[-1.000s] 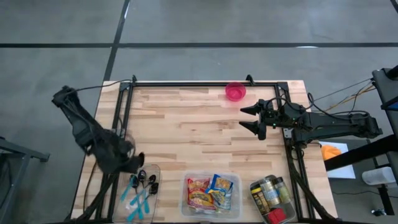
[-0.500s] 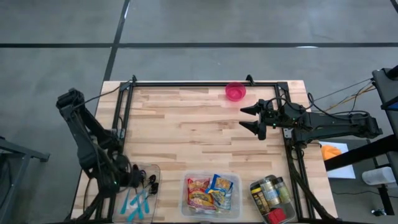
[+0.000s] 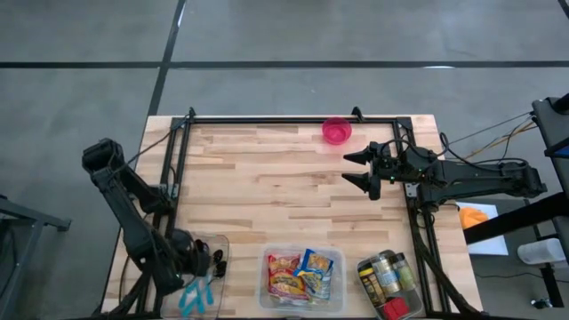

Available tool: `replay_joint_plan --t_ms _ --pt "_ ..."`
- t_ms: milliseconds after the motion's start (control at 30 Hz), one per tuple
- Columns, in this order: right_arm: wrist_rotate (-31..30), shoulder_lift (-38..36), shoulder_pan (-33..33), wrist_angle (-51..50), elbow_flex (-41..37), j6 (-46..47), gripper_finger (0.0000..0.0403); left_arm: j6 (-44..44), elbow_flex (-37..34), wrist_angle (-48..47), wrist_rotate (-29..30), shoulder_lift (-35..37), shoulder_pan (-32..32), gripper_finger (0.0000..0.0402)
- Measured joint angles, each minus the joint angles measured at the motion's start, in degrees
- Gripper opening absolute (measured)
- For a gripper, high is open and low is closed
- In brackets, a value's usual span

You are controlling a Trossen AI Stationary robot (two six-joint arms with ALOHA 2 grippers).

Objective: Pick & Place Food Item
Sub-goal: Put the blue spoon into the transparent bin

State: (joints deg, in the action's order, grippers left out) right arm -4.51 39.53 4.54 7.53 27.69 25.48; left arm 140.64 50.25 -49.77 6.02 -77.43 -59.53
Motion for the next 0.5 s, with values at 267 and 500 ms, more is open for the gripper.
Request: replay_joint_plan --t_ms 267,500 --pt "0.00 0.02 0.02 0.00 0.02 0.01 0.0381 0.39 -0.04 3.04 0.00 -6.21 0.15 0.0007" --pt "0.00 0.02 0.01 -0.02 0.00 0.02 0.0381 0.43 -0.06 4.78 -0.46 -9.48 0.15 0.0007"
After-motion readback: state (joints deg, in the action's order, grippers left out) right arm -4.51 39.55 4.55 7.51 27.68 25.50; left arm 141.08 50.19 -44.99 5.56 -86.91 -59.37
